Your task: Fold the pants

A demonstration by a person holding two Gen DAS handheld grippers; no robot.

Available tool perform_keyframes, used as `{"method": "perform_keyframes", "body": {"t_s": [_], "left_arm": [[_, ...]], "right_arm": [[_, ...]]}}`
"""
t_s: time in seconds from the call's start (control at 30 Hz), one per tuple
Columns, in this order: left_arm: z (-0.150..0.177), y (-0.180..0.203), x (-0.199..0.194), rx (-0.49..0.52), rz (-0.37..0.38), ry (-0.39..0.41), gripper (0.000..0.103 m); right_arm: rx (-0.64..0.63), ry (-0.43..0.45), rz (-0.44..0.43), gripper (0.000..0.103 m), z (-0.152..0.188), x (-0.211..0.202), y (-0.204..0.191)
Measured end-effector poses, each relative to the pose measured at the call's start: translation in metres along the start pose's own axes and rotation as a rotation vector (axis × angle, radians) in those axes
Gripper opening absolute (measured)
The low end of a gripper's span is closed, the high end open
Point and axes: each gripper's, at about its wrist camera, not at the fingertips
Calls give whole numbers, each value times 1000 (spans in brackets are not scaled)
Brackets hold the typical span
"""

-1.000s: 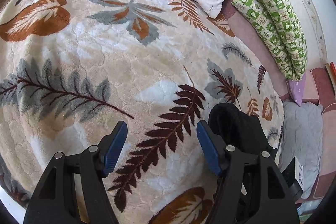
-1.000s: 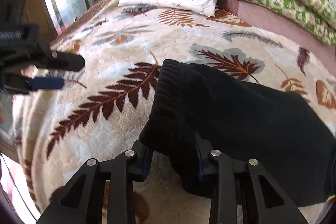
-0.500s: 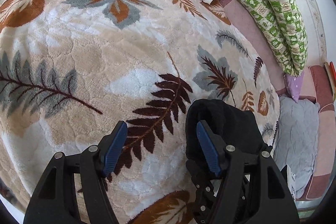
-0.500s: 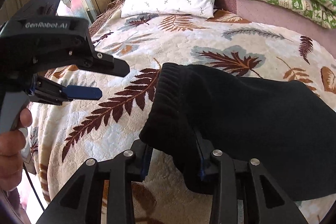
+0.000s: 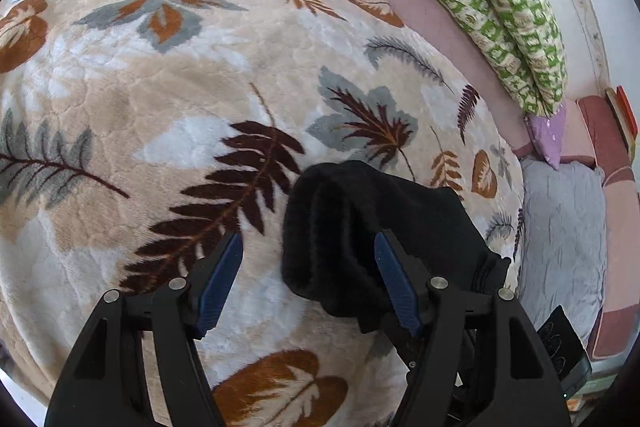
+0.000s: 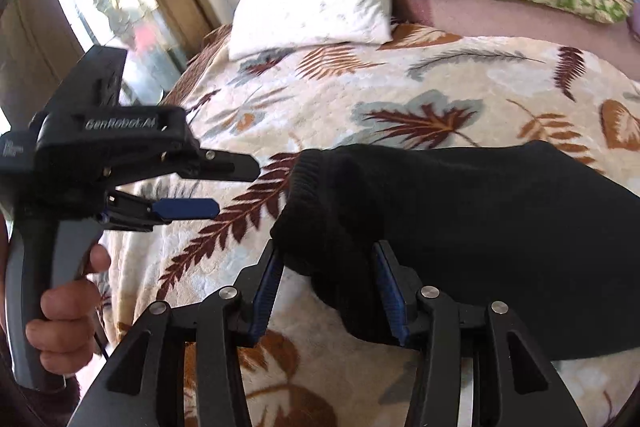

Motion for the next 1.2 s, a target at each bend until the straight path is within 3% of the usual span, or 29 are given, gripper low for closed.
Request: {"method": "perform_keyframes", "body": {"t_s": [0.23, 0.33, 0.63, 0.8, 0.87, 1.0, 1.03, 1.13, 1.2], "left_arm": [[10, 43, 10, 55, 11, -24, 68], [21, 72, 19, 126, 3, -46, 68], [60, 159, 51, 234, 15, -121, 68], [68, 201, 58, 282, 4, -129, 68], [69, 214, 47, 290, 5, -74, 68], [64, 227, 0, 304, -99, 195, 68], [61, 225, -8, 288, -120, 230, 68], [47, 205, -26, 197, -158, 293, 68], [38, 197, -24, 179, -121, 254, 68]], "right_arm": [[112, 21, 34, 50, 5, -37, 44], [166, 52, 55, 50, 10, -62, 70], [422, 172, 259, 50, 51, -165, 196], [595, 216, 171, 52, 64, -176, 242], [698, 233, 104, 53, 70, -176, 259], [955, 262, -5, 54, 91, -178, 296], [1012, 273, -28, 55, 97, -179, 303], [1139, 312, -95, 56, 107, -178, 321], [1152, 324, -107, 56, 107, -176, 326]]}}
Point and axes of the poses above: each gripper's, at about its wrist camera, not at the fingertips, and x roughly the way its jaws point, y to its right, z to its underside, and after that the axes turned 8 degrees about y, right-handed
